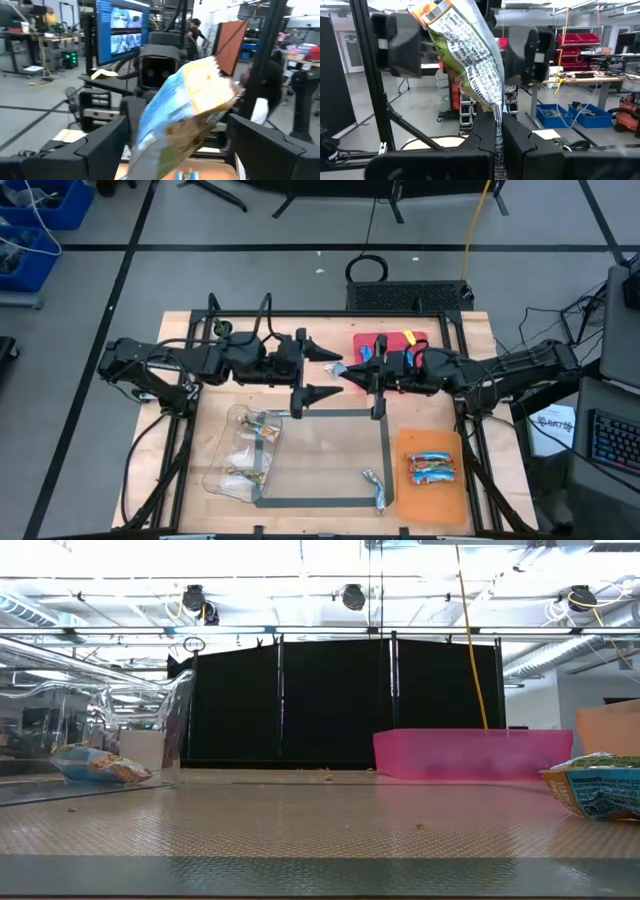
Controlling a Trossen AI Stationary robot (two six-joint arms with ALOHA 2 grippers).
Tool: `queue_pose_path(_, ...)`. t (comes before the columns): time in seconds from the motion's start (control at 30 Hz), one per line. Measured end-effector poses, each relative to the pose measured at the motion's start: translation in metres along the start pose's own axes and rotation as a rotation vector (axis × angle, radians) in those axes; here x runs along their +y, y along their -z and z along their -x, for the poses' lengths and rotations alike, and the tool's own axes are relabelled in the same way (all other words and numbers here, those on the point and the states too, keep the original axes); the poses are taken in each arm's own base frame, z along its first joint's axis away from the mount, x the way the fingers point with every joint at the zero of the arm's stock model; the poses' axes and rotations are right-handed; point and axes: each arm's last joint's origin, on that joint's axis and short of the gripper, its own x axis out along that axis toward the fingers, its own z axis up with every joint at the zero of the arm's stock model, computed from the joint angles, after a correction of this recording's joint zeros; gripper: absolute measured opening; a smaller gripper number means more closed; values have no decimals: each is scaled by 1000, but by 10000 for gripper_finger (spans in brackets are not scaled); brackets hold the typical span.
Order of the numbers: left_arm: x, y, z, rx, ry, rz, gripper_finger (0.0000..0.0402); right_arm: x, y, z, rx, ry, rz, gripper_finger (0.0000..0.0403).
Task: Pick and place Granola Bars by type
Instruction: Put the yellow granola bar into the transparent bin
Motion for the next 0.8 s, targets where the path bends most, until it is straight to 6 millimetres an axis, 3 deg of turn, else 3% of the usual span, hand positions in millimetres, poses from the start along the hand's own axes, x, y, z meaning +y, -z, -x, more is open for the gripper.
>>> queue_pose_path(0.13, -2, 2, 0, 17, 5, 1, 335, 2, 0, -5, 6, -20, -10, 4)
queue_pose_path(0.23, -1, 2, 0, 16, -7, 11, 297, 3, 1, -6, 10, -22, -18, 4)
queue_pose_path(0.6, -1, 1, 0, 13, -11, 40, 41, 3, -1, -6, -8, -24, -24, 12)
queue_pose_path(0.8, -1, 1, 0, 10, -12, 92, 32, 3, -2, -6, -24, -22, 3, 60)
